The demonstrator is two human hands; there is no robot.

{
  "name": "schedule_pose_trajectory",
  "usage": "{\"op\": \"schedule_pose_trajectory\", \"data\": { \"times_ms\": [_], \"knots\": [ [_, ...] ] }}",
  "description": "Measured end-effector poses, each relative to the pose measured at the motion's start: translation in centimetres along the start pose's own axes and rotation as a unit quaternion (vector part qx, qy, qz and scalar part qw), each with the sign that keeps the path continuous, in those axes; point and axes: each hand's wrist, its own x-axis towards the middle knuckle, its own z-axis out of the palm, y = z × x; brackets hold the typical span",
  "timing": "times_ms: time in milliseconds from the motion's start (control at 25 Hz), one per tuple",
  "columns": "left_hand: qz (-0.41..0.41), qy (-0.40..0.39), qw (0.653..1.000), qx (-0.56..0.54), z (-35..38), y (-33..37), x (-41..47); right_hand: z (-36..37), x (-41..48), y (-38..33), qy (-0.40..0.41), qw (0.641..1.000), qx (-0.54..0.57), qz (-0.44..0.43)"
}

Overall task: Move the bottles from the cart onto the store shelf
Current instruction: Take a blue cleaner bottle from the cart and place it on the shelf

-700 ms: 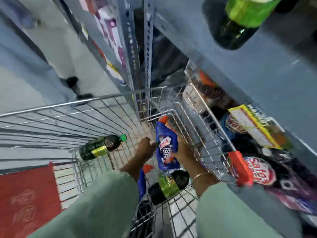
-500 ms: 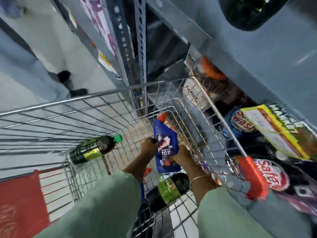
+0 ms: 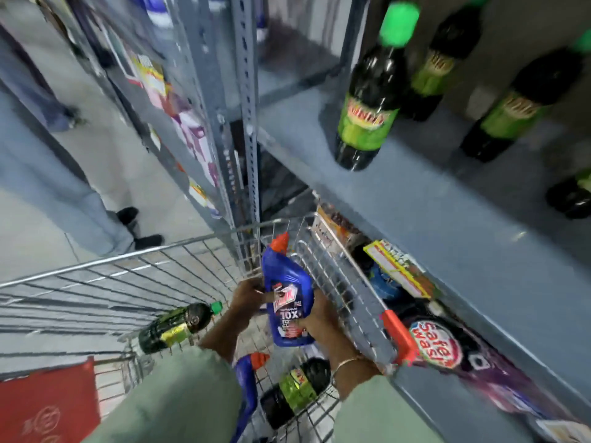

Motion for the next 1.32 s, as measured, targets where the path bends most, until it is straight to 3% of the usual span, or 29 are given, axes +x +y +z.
{"op": "schedule_pose_trajectory", "data": {
  "times_ms": [240,440,680,960,1120,1320],
  "knots": [
    [0.176,0.014,0.984,0.028,-1.9,13.2,-10.5,-9.1,-10.0,-9.3,0.084,0.985,0.026,-0.149],
    [0.282,-0.027,0.959,0.008,1.4,21.7,-17.0,-16.6,-16.1,-12.4,0.178,0.961,0.048,-0.204],
    [0.334,-0.105,0.935,0.052,13.5,26.5,-21.3,-27.0,-21.7,-6.8,0.297,0.937,0.07,-0.171],
    [0.382,-0.172,0.896,0.147,30.4,23.4,-23.3,-33.7,-24.7,6.5,0.398,0.903,0.154,-0.05],
    [0.416,-0.147,0.874,0.204,35.2,21.7,-23.1,-34.5,-25.3,10.6,0.425,0.881,0.205,-0.029],
    [0.412,-0.133,0.877,0.208,36.5,21.8,-23.2,-35.5,-24.4,11.2,0.416,0.879,0.229,-0.037]
  ]
}}
